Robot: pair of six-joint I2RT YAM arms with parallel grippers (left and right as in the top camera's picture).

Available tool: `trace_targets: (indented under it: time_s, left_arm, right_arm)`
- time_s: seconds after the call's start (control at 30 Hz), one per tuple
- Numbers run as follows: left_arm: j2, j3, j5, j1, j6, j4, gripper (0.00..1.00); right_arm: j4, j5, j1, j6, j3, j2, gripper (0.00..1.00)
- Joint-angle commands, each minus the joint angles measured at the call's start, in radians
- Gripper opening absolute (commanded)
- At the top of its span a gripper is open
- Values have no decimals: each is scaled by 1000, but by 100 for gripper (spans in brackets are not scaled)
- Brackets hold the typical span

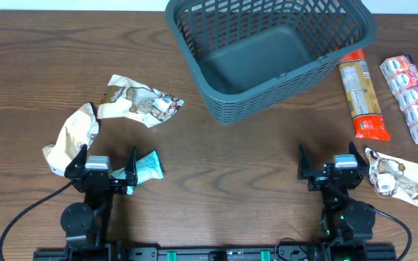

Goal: Pack container

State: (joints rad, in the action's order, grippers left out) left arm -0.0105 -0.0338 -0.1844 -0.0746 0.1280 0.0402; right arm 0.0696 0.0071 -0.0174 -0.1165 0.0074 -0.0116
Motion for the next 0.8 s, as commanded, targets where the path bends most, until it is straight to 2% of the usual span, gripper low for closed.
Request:
trace_targets:
  time_s: [0.0,0.3,0.4,0.53,0.77]
  left_arm:
    - [6,30,-14,4,-9,10,99]
    - [6,30,-11,4,-11,-4,98]
    - [6,29,-11,4,-49,-7,99]
    - [6,27,-18,4,-72,-84,99]
    - [6,-35,-305,4,-285,-139,99]
  right_arm:
    - [5,-7,-14,-4,-2,7,99]
    - [5,-7,-14,-5,-2,6,99]
    - [5,-7,-14,-5,-2,6,99]
    - [5,-9,-14,-4,-2,6,99]
    - [-14,-23,-14,98,-2,7,99]
